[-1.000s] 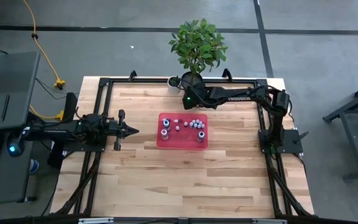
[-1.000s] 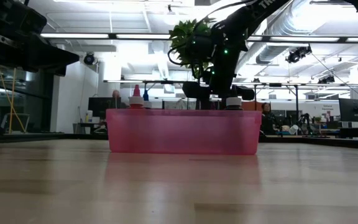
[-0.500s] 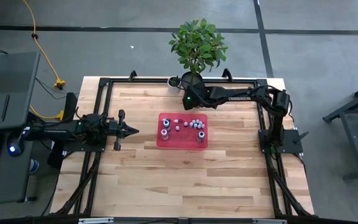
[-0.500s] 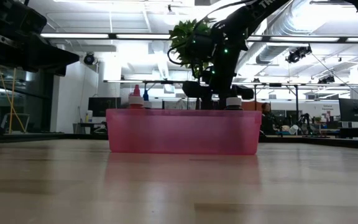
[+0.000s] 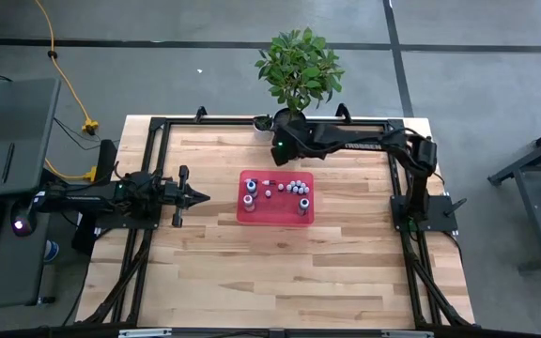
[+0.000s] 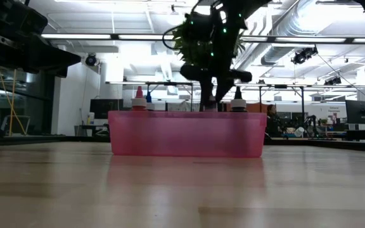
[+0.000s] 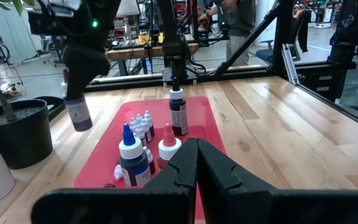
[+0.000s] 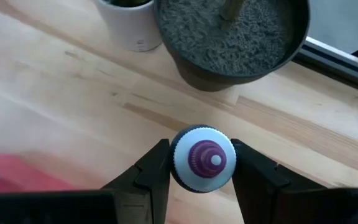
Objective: Pick & Place food coloring
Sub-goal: Put the large violet food coloring bottle into the pink container
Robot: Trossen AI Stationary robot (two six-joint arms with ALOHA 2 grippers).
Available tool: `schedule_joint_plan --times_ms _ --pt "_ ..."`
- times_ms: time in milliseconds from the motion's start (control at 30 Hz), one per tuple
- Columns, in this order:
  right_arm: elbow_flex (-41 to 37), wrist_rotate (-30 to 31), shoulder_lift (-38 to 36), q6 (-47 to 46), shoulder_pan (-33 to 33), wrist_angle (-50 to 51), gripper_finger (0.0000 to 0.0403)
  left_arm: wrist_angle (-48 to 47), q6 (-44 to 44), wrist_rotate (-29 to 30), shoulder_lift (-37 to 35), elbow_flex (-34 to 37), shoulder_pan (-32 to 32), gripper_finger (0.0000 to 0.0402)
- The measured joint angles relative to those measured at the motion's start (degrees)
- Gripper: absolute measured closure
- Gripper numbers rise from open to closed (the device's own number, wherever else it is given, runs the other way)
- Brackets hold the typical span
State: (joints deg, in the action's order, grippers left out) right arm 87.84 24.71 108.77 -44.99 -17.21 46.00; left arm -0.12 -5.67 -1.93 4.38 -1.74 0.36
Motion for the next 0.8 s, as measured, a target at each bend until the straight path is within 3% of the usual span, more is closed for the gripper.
schedule_joint_plan --times_ms 433,800 --pt "16.81 0.42 0.00 1.59 4.44 15.29 0.0271 -0.02 0.00 0.00 0.00 0.00 -0.02 0.0401" --pt "29.82 -2.24 0.00 -0.28 14.11 21.70 0.0273 0.00 -0.02 0.00 0.00 0.00 0.00 0.0401"
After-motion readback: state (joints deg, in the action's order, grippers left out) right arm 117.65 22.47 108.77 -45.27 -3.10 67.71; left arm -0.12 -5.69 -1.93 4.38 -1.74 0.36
